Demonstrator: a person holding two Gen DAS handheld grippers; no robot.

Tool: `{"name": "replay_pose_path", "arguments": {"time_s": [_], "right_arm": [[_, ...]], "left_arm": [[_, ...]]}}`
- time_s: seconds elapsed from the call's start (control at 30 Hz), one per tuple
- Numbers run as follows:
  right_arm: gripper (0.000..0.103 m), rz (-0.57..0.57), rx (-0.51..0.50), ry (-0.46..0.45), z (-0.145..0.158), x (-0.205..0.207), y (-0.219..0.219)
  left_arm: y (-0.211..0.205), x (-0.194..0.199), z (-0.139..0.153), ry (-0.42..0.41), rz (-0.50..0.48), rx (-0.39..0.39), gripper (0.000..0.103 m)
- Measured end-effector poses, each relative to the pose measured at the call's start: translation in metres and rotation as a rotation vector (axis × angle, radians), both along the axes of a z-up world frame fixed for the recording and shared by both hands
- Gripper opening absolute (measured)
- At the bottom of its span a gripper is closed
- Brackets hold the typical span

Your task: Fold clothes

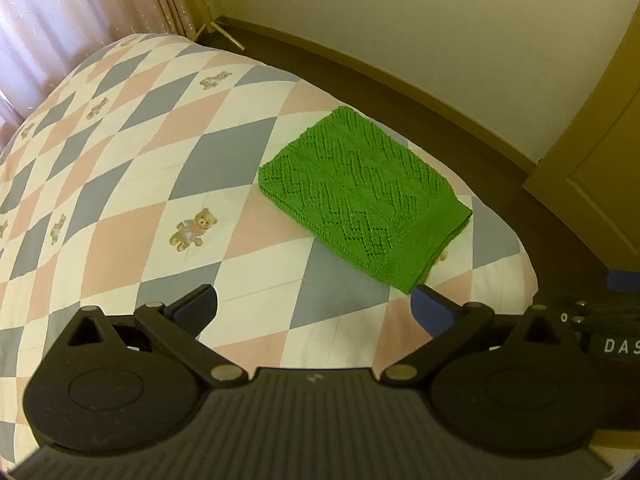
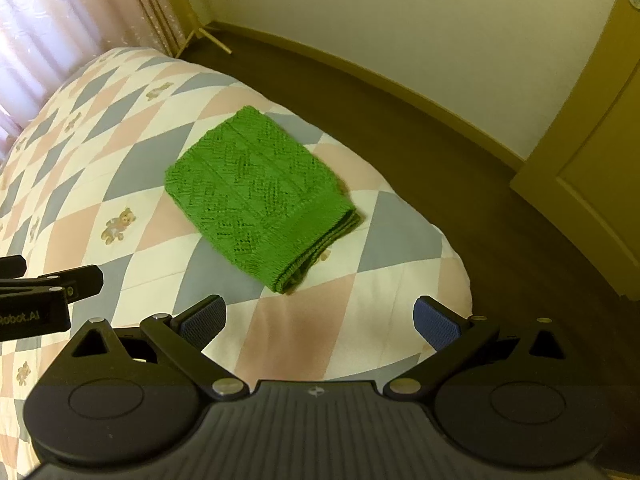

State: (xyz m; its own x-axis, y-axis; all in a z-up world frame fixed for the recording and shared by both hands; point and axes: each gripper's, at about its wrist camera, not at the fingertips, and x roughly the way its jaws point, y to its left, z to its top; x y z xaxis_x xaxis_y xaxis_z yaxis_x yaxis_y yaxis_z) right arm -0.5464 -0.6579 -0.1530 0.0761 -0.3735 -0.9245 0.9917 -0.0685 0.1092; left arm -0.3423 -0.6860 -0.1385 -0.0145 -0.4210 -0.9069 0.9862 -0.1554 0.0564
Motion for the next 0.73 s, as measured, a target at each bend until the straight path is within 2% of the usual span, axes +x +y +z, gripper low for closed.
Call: {"name": "replay_pose_path", "arguments": {"time_s": [0.47, 0.73], "right_arm": [[0.103, -0.052, -0.017, 0.027, 0.009, 0.003, 0.018], [0.103, -0.091, -0.074, 0.025, 0.026, -0.004, 0.042]], "left_arm": [[0.009, 0.005, 0.001, 0.027, -0.046, -0.018, 0.102], [0.031, 0.003, 0.023, 0.043, -0.063, -0.097, 0.102]]}}
